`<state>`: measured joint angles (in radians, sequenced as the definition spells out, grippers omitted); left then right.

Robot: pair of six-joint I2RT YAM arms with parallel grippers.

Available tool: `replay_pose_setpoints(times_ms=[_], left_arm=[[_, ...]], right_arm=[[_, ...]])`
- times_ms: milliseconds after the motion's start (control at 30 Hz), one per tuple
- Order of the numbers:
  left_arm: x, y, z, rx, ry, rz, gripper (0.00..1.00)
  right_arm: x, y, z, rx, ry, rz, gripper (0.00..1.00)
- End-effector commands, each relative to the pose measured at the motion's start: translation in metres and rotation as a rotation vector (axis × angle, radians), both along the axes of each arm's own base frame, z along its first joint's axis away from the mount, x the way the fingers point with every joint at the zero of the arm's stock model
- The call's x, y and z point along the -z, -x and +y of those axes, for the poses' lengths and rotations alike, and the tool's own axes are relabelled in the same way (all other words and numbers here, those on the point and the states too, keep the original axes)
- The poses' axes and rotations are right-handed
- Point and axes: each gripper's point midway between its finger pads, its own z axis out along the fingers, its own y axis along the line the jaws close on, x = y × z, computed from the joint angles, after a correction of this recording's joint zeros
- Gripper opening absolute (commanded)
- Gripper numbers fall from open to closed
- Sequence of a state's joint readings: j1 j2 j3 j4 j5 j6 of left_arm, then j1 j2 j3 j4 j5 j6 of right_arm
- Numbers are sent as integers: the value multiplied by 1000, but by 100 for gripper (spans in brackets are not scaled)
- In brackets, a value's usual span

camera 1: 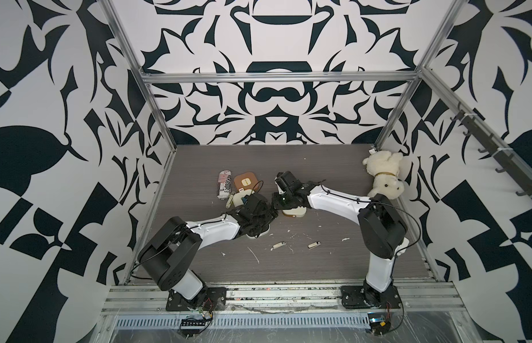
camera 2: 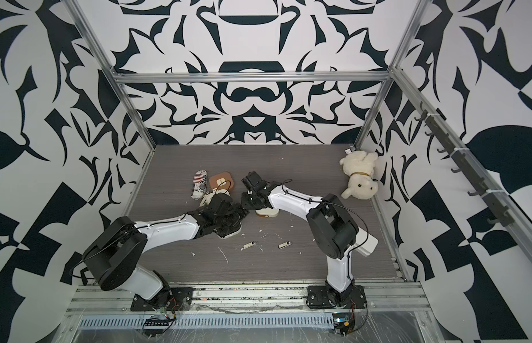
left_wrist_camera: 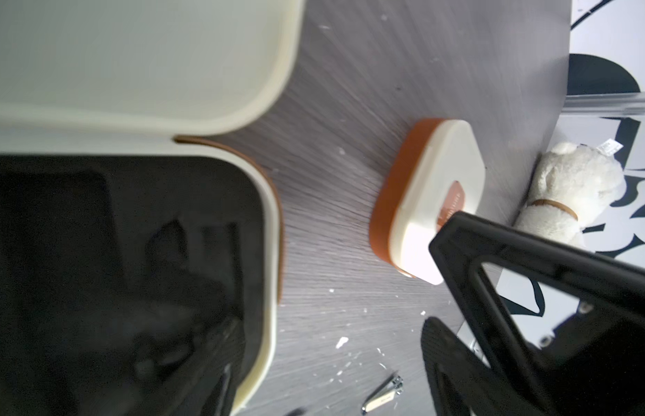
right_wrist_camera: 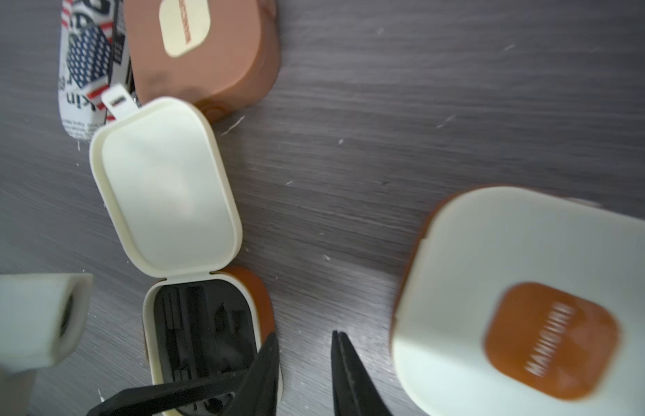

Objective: Organize nail clipper sets
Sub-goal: Move the storage box to the center of the board, then adjust the storage box at the center of the board.

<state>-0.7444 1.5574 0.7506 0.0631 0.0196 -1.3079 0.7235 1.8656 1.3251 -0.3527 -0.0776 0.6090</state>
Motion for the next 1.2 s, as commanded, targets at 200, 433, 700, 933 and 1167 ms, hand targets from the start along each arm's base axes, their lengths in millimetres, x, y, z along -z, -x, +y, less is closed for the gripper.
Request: replay_pose_setpoints(times_ms=[200, 433, 700, 933, 1167], left_arm=[[-58, 12, 30, 55, -200, -103, 84], [-91, 17, 125, 28, -377, -163, 69], [-45, -5, 195, 54, -499, 31, 66], [0, -36, 188, 249, -590, 174, 76], [24, -55, 192, 317, -646, 212, 75]], right_arm=[[-37, -1, -30, 49, -9, -71, 31], [-54, 15, -28, 24, -55, -90, 31], [-79, 48, -8, -48, -81, -145, 29], [-87, 63, -9, -61, -88, -162, 25], [-95, 69, -20, -50, -90, -182, 25]])
